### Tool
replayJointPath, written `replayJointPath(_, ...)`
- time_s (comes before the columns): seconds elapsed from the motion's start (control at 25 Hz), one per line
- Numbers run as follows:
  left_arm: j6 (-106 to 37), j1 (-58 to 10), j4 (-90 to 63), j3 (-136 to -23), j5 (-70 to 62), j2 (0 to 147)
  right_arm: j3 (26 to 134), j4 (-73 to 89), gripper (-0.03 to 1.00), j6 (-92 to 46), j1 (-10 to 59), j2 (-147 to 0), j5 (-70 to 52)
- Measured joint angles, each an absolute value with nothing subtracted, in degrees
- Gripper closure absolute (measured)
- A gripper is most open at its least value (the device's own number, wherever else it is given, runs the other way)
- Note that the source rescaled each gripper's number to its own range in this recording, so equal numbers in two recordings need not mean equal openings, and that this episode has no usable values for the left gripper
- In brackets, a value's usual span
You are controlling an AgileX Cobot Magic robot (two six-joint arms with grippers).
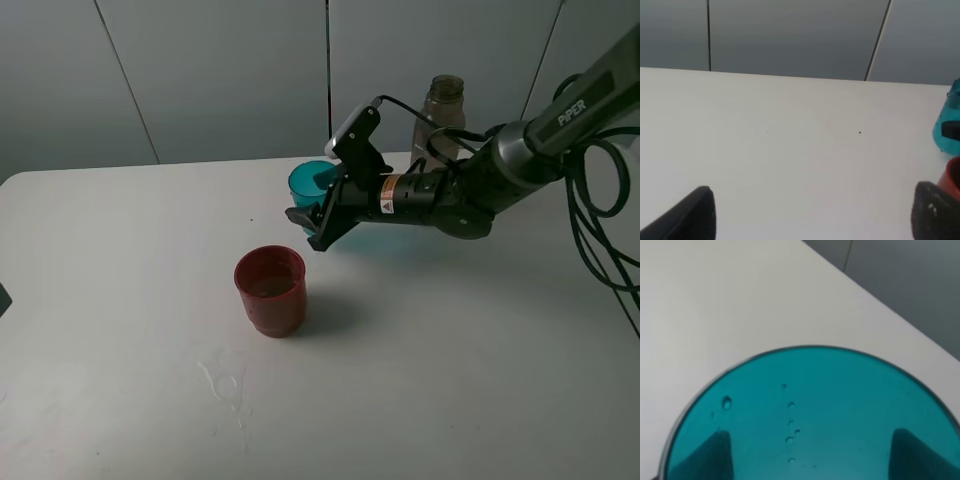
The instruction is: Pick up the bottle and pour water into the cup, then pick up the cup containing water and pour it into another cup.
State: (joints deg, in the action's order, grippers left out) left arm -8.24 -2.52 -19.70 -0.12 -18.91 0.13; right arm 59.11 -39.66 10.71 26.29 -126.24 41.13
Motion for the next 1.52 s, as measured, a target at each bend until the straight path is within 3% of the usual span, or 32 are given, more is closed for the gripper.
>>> replayJointPath(0.48,-8.2,-2.5,-19.7,-0.1,-18.9,0.1,59.1,-39.7,0.88,10.7,26.3,-127.2,38.5)
replayJointPath(0.52,-8.2,-2.5,-19.7,-0.1,-18.9,0.1,59.1,-39.7,0.82,10.7,26.3,-127.3,38.3)
replayJointPath(0.6,-8.2,-2.5,-19.7,-0.1,-18.9,0.1,59.1,-39.7,0.6,10.7,26.3,-127.3,38.3)
replayJointPath(0.72,-8.2,-2.5,-19.7,-0.1,-18.9,0.1,59.1,-39.7,0.45,10.7,26.3,-127.3,38.3)
replayJointPath(1.12,-8.2,-2.5,-19.7,-0.1,-18.9,0.1,59.1,-40.3,0.41,12.0,26.3,-121.8,37.1)
replayJointPath(1.4,-8.2,-2.5,-19.7,-0.1,-18.9,0.1,57.3,-49.5,0.41,30.4,26.3,-110.7,36.8)
replayJointPath(1.48,-8.2,-2.5,-19.7,-0.1,-18.9,0.1,55.5,-55.2,0.34,39.3,26.3,-108.0,37.2)
replayJointPath(1.52,-8.2,-2.5,-19.7,-0.1,-18.9,0.1,54.3,-58.0,0.21,43.9,26.3,-106.7,37.2)
